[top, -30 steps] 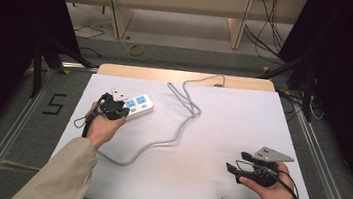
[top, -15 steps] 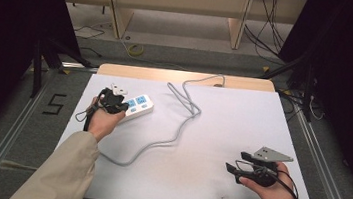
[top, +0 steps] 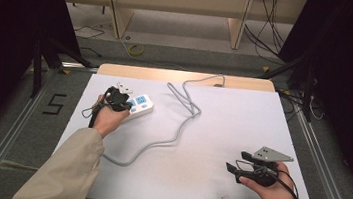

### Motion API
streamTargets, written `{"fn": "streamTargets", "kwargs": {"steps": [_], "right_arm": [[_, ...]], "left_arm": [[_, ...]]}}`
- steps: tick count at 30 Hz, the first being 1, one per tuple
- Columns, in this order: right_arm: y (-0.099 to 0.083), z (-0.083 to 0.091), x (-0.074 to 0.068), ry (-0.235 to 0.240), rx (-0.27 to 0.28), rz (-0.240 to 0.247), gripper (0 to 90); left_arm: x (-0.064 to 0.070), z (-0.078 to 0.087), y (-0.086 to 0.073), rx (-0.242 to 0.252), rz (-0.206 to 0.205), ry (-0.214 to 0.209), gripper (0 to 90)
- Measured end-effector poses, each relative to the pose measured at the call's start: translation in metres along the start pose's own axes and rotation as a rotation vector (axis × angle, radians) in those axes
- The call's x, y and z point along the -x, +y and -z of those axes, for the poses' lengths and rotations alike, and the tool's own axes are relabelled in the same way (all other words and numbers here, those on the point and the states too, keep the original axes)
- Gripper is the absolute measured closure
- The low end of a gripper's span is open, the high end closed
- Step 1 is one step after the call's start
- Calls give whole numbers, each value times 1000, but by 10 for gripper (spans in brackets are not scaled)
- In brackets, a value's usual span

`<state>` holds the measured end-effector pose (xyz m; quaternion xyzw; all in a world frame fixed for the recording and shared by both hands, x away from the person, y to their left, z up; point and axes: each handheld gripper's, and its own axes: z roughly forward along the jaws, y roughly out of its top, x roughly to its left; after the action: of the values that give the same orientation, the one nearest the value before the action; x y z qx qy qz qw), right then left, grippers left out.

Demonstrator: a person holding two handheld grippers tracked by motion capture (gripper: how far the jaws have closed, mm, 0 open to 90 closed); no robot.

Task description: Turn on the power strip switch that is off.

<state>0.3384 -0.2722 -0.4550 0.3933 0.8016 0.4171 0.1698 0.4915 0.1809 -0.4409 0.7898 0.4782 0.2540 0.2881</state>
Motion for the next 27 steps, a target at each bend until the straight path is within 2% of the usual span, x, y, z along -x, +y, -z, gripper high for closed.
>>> {"fn": "streamTargets", "kwargs": {"steps": [8, 17, 27], "right_arm": [[0, 0, 0, 0, 3, 1, 289], [0, 0, 0, 3, 0, 5, 288], [0, -1, -1, 6, 0, 3, 288]], "left_arm": [[-2, -4, 5, -8, 14, -8, 900], [0, -10, 14, -28, -4, -12, 900], [-1, -18, 19, -55, -5, -18, 900]]}}
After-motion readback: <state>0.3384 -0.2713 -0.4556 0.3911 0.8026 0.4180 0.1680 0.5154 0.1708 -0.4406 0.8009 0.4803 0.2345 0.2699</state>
